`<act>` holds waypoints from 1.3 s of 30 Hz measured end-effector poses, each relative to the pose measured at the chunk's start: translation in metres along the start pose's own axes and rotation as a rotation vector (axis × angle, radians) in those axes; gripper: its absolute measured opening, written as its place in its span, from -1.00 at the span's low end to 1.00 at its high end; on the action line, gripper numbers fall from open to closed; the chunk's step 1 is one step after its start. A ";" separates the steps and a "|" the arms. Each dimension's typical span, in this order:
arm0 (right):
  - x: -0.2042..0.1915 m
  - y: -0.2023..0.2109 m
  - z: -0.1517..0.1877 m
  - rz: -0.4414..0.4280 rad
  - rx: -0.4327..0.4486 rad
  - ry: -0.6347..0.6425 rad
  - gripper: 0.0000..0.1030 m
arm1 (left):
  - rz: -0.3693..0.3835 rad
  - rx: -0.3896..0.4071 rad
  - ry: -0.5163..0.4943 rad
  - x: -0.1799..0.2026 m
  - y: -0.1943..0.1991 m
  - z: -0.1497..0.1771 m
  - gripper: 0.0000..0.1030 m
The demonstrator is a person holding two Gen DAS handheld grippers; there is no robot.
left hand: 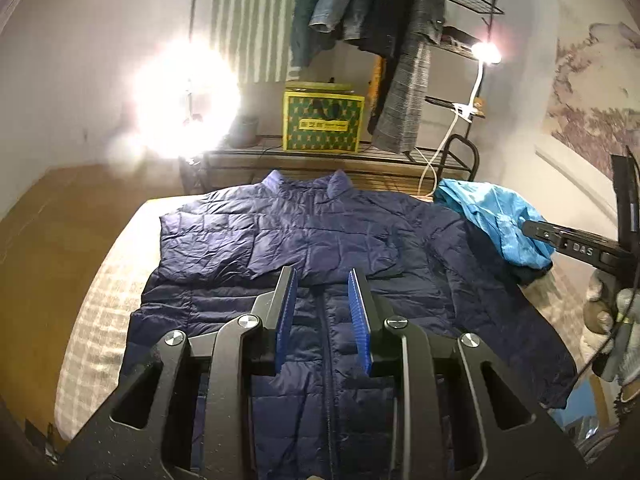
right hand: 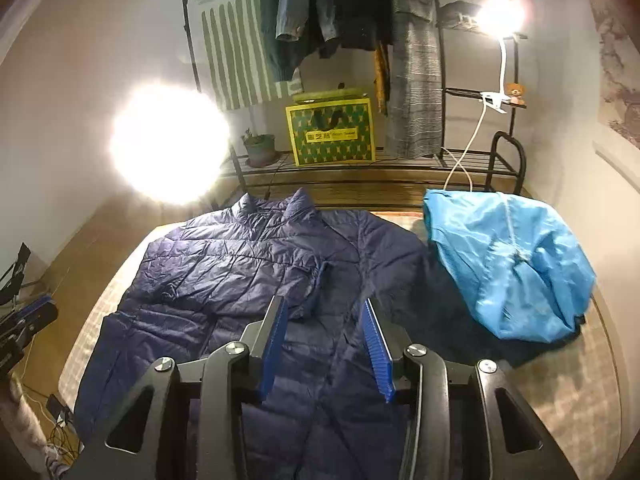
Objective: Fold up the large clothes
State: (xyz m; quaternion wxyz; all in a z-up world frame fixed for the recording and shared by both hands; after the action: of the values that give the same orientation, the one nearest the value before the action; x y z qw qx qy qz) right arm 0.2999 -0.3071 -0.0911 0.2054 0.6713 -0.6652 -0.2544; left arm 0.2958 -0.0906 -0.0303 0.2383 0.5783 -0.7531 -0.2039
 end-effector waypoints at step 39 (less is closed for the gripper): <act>0.226 0.049 0.209 0.300 -0.206 -0.285 0.30 | 0.120 -0.123 -0.258 0.127 -0.049 0.061 0.12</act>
State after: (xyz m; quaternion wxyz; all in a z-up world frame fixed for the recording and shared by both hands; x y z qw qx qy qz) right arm 0.1289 -0.5210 -0.2408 0.2123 0.4974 -0.7504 -0.3799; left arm 0.2695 -0.2238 -0.0921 0.1863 0.4855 -0.7969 -0.3076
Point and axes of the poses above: each gripper's, at about its wrist camera, not at the fingertips, and y roughly against the way its jaws point, x to its right, z to its underside, the point moved 2 cm from there along -y, roughly the way its jaws point, and after that the axes turned 2 degrees about z, right-handed, at the moved point
